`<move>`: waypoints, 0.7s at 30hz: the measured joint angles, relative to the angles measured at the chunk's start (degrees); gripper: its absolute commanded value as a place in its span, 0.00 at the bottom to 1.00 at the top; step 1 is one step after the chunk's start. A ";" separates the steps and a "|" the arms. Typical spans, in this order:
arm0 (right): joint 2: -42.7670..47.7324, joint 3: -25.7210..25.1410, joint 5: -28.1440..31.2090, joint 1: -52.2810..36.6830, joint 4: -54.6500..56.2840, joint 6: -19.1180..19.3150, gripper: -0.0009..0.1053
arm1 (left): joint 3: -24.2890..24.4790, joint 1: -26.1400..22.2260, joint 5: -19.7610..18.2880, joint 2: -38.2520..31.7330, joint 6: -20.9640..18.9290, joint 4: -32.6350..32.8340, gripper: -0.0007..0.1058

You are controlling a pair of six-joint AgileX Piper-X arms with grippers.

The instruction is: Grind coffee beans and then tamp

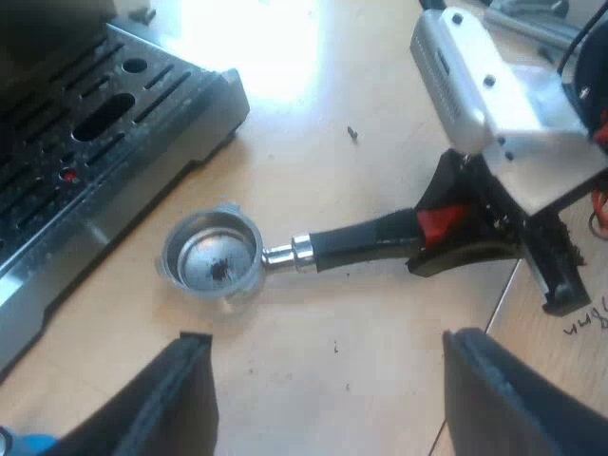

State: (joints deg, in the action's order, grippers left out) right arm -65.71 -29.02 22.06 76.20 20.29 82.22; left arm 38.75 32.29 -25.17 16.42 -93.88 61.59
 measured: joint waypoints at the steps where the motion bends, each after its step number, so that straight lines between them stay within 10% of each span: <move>1: -0.55 0.00 0.00 0.00 0.01 0.01 0.01 | 0.00 0.00 0.00 0.04 0.00 0.00 0.53; 13: -4.76 0.00 -0.18 0.00 -0.82 -0.02 0.01 | 0.00 0.00 0.00 0.03 0.00 0.11 0.53; 21: -4.47 -0.55 -2.80 0.00 2.12 -0.13 0.54 | 0.00 0.00 0.00 0.03 0.00 0.52 0.53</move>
State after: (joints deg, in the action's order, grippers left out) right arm -70.18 -29.57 19.26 76.20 22.41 82.09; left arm 38.75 32.29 -25.17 16.44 -93.88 62.11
